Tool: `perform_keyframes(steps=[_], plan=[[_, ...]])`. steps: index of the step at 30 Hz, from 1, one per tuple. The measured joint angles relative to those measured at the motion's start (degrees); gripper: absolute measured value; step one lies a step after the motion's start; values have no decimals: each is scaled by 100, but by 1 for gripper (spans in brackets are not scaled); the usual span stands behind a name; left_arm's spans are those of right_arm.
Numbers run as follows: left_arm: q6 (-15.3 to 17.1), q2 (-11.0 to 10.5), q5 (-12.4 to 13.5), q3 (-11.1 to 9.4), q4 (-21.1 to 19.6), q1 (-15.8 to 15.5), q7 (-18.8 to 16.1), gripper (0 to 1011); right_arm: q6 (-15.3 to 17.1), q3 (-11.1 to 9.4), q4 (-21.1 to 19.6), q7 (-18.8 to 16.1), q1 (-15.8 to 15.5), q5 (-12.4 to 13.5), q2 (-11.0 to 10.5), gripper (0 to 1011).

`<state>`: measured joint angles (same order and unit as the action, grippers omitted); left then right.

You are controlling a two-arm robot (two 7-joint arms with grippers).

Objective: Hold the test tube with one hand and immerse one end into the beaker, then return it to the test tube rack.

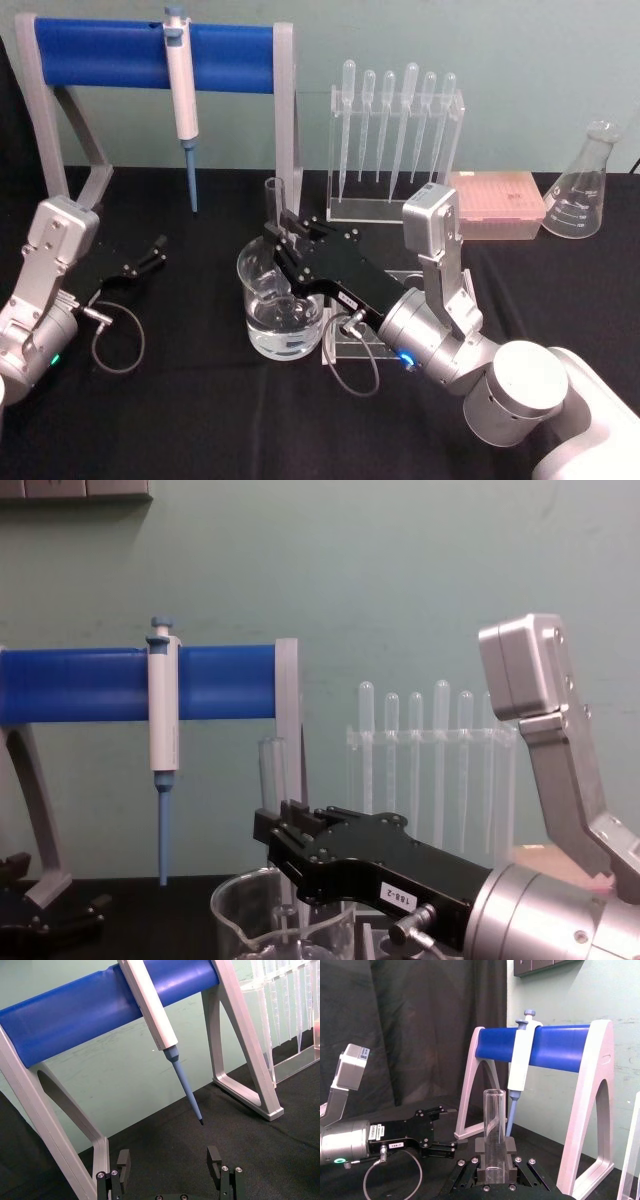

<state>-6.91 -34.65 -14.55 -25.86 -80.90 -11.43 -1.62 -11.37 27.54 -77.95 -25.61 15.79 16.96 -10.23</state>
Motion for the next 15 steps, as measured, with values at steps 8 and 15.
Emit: perform_keyframes(steps=[8, 15], plan=[[0, 0, 0, 0, 0, 0, 0, 1000, 0, 0, 0, 0, 0, 0, 0, 225], [0, 0, 0, 0, 0, 0, 0, 1000, 0, 0, 0, 0, 0, 0, 0, 225]])
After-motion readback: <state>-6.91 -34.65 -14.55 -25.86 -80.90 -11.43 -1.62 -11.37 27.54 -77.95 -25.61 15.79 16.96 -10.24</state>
